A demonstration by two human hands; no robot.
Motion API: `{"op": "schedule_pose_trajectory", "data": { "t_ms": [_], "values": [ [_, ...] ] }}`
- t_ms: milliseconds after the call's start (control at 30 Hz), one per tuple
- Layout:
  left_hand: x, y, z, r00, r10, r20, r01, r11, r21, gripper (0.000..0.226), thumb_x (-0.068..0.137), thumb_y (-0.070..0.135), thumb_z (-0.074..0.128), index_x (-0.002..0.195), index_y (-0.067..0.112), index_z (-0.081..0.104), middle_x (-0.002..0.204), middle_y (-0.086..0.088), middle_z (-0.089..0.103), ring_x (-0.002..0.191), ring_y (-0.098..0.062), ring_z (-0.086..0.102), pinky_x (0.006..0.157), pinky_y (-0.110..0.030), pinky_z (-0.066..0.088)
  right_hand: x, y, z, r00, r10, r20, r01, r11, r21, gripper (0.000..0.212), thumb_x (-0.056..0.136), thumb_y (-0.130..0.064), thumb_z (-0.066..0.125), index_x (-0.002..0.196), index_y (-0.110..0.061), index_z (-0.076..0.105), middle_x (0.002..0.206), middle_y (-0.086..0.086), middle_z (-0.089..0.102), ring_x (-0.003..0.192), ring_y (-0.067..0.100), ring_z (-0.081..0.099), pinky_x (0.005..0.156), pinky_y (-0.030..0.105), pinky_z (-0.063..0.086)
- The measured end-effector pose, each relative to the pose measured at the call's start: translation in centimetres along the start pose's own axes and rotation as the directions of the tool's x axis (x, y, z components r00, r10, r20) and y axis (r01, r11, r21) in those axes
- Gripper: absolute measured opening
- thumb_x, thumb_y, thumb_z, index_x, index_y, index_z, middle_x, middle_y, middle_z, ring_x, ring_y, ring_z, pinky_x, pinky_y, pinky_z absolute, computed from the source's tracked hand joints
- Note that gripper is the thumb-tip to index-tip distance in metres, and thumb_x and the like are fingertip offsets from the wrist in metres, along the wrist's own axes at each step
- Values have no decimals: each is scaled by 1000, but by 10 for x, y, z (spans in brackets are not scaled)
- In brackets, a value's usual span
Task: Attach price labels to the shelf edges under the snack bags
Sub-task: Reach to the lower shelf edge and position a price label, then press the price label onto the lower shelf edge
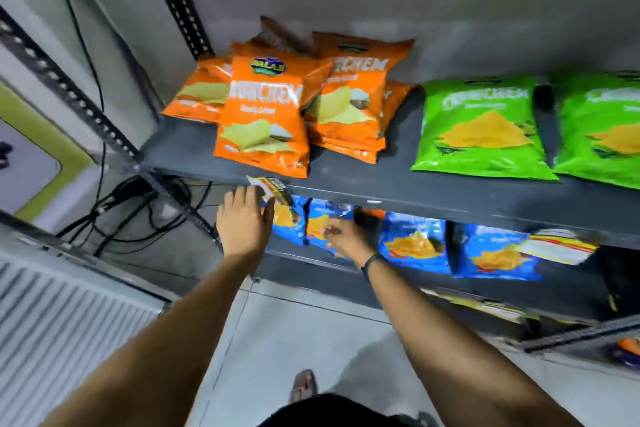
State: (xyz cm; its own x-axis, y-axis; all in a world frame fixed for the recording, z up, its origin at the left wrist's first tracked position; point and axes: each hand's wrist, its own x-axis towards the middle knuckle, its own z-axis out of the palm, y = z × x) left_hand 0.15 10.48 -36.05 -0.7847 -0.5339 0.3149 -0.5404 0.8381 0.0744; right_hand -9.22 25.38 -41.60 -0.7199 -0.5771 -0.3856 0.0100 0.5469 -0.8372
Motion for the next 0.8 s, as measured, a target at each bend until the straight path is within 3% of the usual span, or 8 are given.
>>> {"op": "schedule_pose_trajectory", "data": {
  "t_ms": [67,100,167,300,433,600,700,800],
  "values": [
    [26,-23,-6,994,112,1,-112,992,54,41,85,43,41,95,9,60,87,-16,64,83,-36,60,65,-39,47,14,-21,30,999,36,21,-38,992,122,23,96,-12,47,118,-6,52,108,23,58,106,44,58,74,41,50],
    [38,-29,-7,983,184,7,-184,980,71,41,84,44,41,96,9,59,89,-16,64,83,-35,61,66,-38,48,18,-31,40,997,76,23,-79,970,229,33,98,-15,45,130,-12,43,119,19,58,102,38,60,77,44,49],
    [60,-33,-6,936,348,53,-351,934,67,42,82,45,42,94,9,57,89,-16,64,80,-35,63,63,-36,50,27,-44,53,988,149,30,-148,892,428,41,99,-21,42,139,-20,32,120,6,51,86,21,57,70,36,45],
    [79,-26,-1,823,551,139,-546,834,-75,31,87,36,59,96,6,59,92,-17,66,89,-36,63,69,-39,49,38,-57,63,982,189,15,-169,840,516,25,100,-25,39,122,-16,47,111,-1,49,86,14,53,60,24,39],
    [86,-19,2,819,506,271,-481,863,-158,28,98,31,45,108,6,54,102,-21,67,97,-40,62,71,-39,49,40,-63,61,975,208,-79,-134,831,540,11,100,-25,41,97,-20,50,98,4,53,70,12,56,56,22,37],
    [87,-26,5,810,476,342,-385,872,-301,27,100,31,42,112,9,54,105,-22,66,101,-40,60,69,-38,47,35,-55,56,964,182,-192,-78,890,449,12,98,-18,47,99,-11,57,68,4,49,39,0,46,39,10,38],
    [79,-37,7,825,486,287,-396,861,-319,27,100,30,42,109,11,58,101,-19,69,97,-39,62,64,-35,43,34,-51,51,930,66,-362,8,980,200,22,92,-15,58,92,5,64,74,15,59,47,4,48,47,19,41],
    [73,-53,12,804,532,263,-478,844,-244,31,99,35,43,97,13,65,97,-13,71,93,-36,65,65,-34,48,23,-57,44,888,-79,-454,12,989,-150,20,87,-24,65,89,-4,69,88,17,74,73,22,67,67,33,51]
  ]
}}
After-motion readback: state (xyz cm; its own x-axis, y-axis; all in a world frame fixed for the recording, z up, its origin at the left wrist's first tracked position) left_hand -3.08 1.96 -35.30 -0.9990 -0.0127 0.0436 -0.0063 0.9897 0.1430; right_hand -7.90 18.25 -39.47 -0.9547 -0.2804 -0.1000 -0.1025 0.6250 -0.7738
